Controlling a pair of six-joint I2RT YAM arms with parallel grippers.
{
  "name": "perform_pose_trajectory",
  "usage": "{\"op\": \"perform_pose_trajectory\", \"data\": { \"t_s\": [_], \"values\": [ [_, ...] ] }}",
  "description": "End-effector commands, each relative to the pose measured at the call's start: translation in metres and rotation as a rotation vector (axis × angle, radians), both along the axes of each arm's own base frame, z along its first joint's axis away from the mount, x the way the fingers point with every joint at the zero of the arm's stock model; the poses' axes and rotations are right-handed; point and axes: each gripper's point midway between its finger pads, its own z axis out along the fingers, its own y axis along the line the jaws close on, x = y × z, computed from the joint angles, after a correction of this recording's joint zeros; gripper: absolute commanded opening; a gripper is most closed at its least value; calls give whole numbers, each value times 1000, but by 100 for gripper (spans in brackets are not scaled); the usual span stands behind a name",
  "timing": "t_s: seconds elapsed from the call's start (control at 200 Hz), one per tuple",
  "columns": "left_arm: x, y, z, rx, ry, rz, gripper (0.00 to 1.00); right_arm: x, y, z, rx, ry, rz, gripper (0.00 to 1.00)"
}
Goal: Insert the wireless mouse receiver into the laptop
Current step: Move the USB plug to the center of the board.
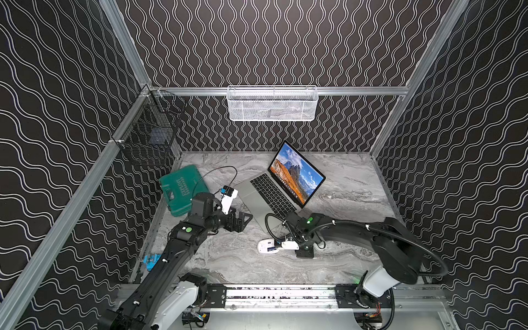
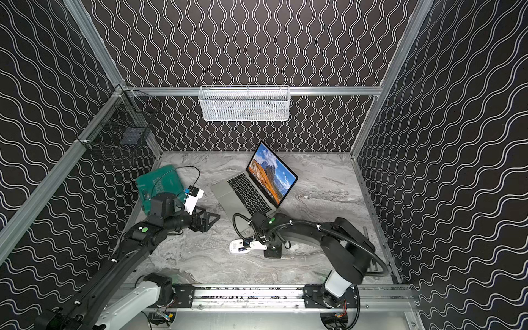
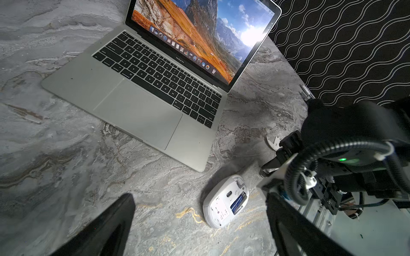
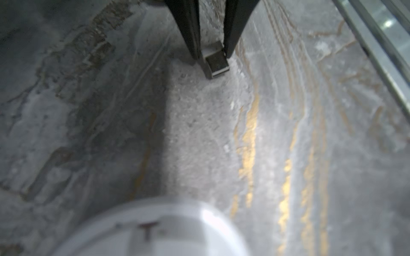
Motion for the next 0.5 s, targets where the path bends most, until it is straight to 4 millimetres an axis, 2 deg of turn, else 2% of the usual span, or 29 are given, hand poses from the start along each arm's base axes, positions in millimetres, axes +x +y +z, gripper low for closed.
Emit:
{"op": "perform_pose_trajectory", "data": {
  "t_s": [0.0,0.095,0.21,0.295,0.42,0.495],
  "values": [
    [3,1,5,3,-19,7,96,7,-8,-7,-74,-14,-268,23],
    [3,2,3,7,-15,10,96,14,-12,-10,-74,-22,-361,24],
    [4,2,2,11,-14,11,96,12,-22,-10,-84,-7,-406,27],
    [4,2,3,7,-13,10,96,11,-16,-3,-40,8,-386,36],
    [4,2,1,7,-8,9,96,18,-4,15,59,-39,-305,57],
    [5,1,1,4,-6,7,96,24,-2,28,106,-74,-251,61]
  ]
}}
